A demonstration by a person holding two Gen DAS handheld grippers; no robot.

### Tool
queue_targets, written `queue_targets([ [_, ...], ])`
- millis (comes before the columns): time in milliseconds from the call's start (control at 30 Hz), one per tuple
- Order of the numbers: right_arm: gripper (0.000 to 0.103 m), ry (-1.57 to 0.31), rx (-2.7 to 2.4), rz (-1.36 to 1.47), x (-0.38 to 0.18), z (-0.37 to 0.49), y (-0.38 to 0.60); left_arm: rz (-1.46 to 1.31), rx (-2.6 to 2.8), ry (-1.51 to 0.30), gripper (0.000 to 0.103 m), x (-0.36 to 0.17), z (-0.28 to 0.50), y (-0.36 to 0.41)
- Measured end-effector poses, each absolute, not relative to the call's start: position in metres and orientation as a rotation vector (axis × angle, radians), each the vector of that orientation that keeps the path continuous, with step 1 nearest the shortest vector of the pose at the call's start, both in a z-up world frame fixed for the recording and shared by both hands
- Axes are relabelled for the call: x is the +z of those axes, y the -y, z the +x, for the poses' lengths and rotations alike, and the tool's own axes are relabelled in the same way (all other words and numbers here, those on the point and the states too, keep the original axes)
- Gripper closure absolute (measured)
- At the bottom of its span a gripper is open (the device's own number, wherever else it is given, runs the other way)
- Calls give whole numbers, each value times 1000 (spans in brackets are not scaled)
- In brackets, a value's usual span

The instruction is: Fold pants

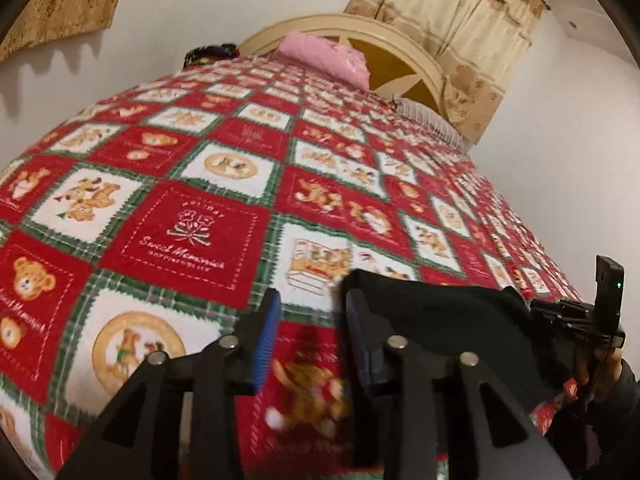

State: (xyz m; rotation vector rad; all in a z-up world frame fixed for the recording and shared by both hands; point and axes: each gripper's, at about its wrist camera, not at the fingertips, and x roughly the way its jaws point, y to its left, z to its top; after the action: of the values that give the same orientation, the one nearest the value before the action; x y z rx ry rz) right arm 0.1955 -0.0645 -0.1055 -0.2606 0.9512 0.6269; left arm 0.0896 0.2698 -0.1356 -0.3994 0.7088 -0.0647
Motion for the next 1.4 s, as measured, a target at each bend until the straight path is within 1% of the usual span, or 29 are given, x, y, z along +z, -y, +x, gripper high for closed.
queue_targets([
  [33,67,-947,649,-253,-103,188,66,-378,-69,-704,66,-132,86,-263],
  [67,63,-943,671,-247,-101,180,66,-354,-84,-695,66,-127,83,-255],
  [100,57,-944,688,-249,-101,171,67,-337,-100,-688,66,-123,81,-246],
  [133,56,-943,697,-253,-101,165,67,-309,-125,-682,64,-117,78,-233],
  [200,56,-940,706,-262,-102,150,73,-255,-179,-666,49,-108,76,-210],
  [267,55,-943,693,-248,-101,141,88,-187,-225,-665,43,-101,81,-182],
  [367,55,-925,623,-222,-94,133,129,-111,-322,-689,43,-99,92,-140],
  [500,55,-877,435,-165,-74,135,222,-77,-404,-724,43,-104,109,-98],
  [667,55,-854,95,-120,-46,146,370,-66,-424,-781,43,-115,125,-73],
  [767,55,-842,-131,-47,-25,149,465,-60,-414,-813,43,-118,132,-67],
  [833,55,-858,-238,96,-13,142,524,-46,-422,-813,43,-117,132,-61],
  [900,55,-850,-240,299,-5,124,569,-35,-434,-812,43,-118,134,-56],
  [967,55,-854,-211,411,-3,106,585,-27,-444,-812,43,-120,135,-52],
  [1067,55,-901,-134,444,-11,92,567,-10,-443,-827,43,-127,139,-46],
  [1233,55,-976,-116,427,-34,96,539,1,-435,-836,43,-134,139,-44],
  [1400,55,-1009,-145,575,-50,104,548,-32,-445,-825,42,-138,136,-52],
])
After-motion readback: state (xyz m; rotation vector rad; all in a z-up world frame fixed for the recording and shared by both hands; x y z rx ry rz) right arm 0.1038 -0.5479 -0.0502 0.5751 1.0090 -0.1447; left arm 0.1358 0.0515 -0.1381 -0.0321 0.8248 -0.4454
